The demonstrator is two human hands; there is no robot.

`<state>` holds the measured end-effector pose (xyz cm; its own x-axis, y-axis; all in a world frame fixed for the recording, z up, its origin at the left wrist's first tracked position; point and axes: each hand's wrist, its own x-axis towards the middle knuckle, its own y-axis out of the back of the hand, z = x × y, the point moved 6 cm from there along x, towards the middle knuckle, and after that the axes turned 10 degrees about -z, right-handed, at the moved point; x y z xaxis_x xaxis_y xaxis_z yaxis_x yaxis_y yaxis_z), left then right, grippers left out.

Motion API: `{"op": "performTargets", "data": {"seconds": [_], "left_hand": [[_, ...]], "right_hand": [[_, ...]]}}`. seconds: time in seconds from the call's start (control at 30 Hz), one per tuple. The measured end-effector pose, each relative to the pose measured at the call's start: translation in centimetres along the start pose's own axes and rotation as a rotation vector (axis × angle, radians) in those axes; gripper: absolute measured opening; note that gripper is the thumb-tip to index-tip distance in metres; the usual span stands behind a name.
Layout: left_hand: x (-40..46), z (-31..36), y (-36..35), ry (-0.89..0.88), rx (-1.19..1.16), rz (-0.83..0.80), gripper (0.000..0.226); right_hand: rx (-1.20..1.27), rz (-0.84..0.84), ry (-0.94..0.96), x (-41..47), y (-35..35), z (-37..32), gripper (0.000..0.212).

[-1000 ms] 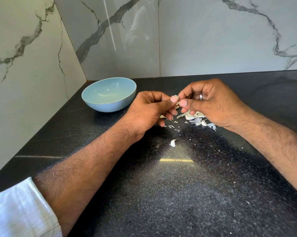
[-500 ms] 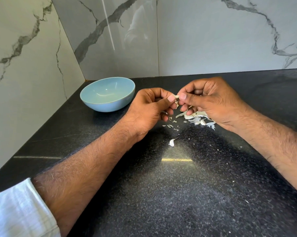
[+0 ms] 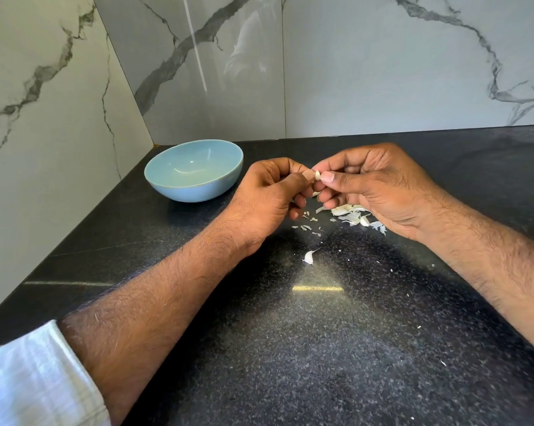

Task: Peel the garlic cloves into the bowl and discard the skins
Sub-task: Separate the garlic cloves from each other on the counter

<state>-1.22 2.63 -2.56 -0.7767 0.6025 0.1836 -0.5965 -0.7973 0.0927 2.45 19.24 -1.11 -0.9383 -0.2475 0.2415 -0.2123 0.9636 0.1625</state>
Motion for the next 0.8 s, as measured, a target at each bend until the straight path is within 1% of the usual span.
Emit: {"op": "performTargets", "data": {"seconds": [0.1, 0.23, 0.33, 0.4, 0.53, 0.6, 0.63, 0.73, 0.8], "left_hand": [[0.1, -0.2, 0.1, 0.003, 0.015, 0.015, 0.019], [0.1, -0.2, 0.3, 0.003, 0.002, 0.017, 0.022], [0.2, -0.2, 0.4, 0.003, -0.008, 0.021, 0.022], [0.2, -0.4, 0.4, 0.004, -0.001, 0.024, 0.021], [0.2, -0.3, 0.5, 0.009, 0.062, 0.028, 0.012], [0.0, -0.3, 0.8, 0.029, 0.138, 0.029, 0.011], [-0.1, -0.2, 1.0, 0.041, 0.212, 0.035, 0.013], [-0.3, 0.1, 2.3, 0.086, 0.491, 0.092, 0.030], [-0.1, 0.4, 3.1, 0.086, 0.624, 0.137, 0.037]], "right_hand": [[-0.028, 0.012, -0.003, 0.0, 0.0, 0.0, 0.029], [-0.040, 0.025, 0.012, -0.1, 0.0, -0.2, 0.018], [-0.042, 0.036, 0.022, -0.1, 0.0, -0.3, 0.013], [-0.046, 0.045, 0.031, -0.1, 0.0, -0.4, 0.012], [-0.019, 0.051, 0.025, 0.0, 0.3, -0.1, 0.018], [-0.025, 0.062, 0.025, 0.1, 0.6, 0.0, 0.018], [-0.025, 0.069, 0.026, 0.2, 0.8, 0.1, 0.018], [-0.039, 0.072, 0.004, 0.3, 1.1, 0.3, 0.020], [-0.102, 0.070, -0.019, 0.3, 1.0, 0.4, 0.018]]}}
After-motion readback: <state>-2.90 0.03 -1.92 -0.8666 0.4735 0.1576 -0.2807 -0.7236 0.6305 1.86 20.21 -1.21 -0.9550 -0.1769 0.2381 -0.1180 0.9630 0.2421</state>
